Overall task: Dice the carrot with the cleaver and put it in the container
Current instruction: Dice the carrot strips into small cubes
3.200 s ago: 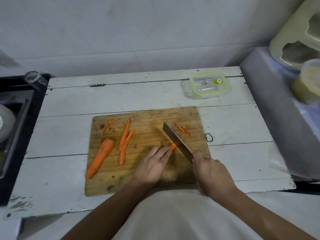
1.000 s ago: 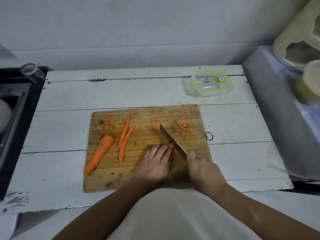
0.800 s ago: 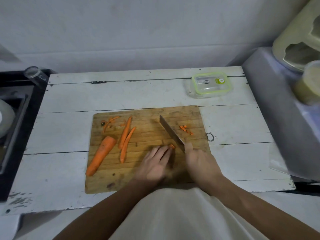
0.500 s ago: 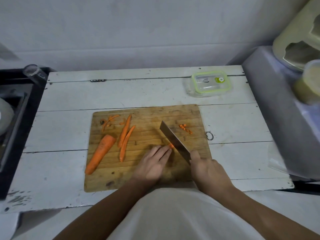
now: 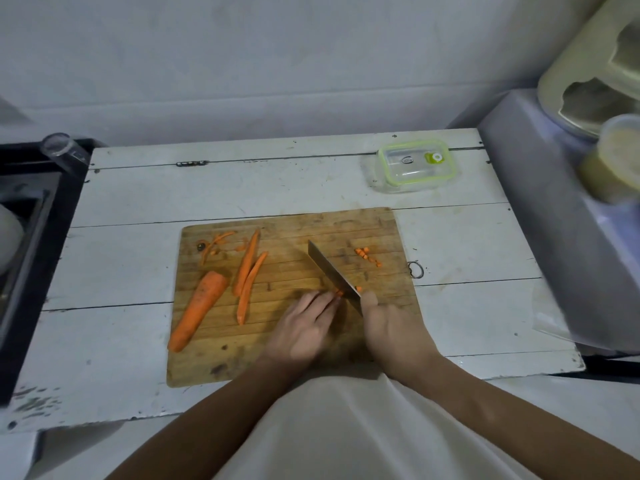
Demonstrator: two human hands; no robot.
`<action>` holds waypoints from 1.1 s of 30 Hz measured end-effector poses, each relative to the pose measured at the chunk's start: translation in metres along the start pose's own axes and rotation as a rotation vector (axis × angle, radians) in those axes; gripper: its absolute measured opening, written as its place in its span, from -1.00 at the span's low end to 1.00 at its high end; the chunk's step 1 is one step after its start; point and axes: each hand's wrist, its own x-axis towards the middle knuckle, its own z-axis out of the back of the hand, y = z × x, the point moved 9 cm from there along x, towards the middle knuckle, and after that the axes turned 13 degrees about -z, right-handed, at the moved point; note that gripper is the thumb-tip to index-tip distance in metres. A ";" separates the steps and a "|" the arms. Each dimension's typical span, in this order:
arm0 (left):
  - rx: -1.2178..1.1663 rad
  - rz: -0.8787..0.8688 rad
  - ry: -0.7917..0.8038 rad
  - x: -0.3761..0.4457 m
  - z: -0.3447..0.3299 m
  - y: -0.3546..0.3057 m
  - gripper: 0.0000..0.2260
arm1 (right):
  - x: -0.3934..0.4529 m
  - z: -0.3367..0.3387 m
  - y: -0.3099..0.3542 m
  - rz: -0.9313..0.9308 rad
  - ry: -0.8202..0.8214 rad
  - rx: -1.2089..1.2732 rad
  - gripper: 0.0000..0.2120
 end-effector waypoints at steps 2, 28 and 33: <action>-0.040 0.037 0.014 -0.002 0.002 0.002 -0.58 | 0.003 0.002 -0.003 -0.006 -0.024 0.020 -0.78; -0.025 0.058 0.006 0.004 0.005 0.007 -0.57 | -0.010 0.013 -0.020 0.067 -0.011 -0.161 -0.61; -0.088 0.099 -0.010 0.003 0.002 0.010 -0.54 | 0.005 0.016 -0.029 -0.018 -0.094 -0.143 -0.83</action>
